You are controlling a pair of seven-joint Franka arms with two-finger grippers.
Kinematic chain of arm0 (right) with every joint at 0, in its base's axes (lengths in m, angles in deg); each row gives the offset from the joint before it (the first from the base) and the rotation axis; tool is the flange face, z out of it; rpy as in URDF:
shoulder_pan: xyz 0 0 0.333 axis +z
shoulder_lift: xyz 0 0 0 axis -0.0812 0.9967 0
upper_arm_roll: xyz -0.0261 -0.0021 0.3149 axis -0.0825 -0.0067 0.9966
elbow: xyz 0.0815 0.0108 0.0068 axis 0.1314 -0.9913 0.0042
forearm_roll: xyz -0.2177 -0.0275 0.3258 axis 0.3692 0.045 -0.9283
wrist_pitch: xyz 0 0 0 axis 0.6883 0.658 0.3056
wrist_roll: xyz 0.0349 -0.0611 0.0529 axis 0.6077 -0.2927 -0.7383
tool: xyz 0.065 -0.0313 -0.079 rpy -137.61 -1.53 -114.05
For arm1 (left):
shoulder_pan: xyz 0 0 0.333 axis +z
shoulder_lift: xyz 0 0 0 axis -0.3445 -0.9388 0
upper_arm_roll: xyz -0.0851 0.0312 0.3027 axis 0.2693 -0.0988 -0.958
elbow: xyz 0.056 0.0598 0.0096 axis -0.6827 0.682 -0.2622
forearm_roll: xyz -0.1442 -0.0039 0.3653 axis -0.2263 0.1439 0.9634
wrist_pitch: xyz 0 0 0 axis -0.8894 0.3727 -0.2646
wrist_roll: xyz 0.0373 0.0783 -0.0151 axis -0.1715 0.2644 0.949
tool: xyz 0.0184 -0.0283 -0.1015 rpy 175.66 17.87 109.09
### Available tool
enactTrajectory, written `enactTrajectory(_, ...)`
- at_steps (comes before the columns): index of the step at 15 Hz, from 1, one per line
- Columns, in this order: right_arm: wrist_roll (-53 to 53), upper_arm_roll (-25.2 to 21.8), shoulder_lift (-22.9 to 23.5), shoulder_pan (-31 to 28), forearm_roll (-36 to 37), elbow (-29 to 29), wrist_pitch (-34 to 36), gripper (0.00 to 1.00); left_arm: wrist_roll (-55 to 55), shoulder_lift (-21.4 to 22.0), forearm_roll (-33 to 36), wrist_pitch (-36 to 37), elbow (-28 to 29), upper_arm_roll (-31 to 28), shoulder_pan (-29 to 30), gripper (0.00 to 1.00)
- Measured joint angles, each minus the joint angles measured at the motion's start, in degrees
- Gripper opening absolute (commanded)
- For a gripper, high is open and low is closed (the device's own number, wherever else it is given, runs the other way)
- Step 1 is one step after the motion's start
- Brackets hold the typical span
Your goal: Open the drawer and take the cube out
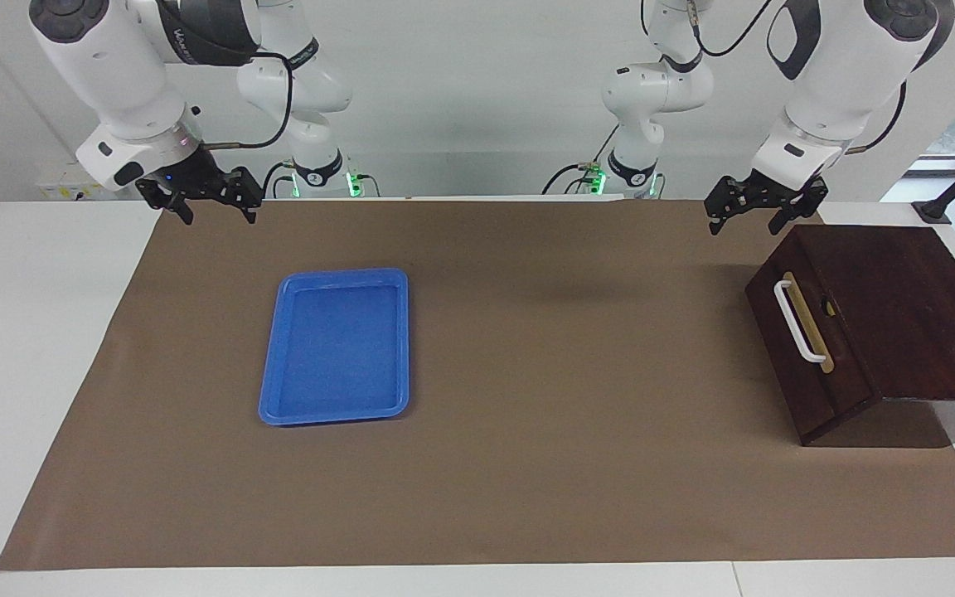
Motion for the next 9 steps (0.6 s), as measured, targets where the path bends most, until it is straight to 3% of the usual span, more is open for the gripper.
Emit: enactTrajectory(9, 0.00, 0.00, 0.00, 0.00, 0.00, 0.00, 0.00, 1.00, 0.00, 0.02, 0.00, -0.35, 0.51, -0.15, 0.01, 1.00)
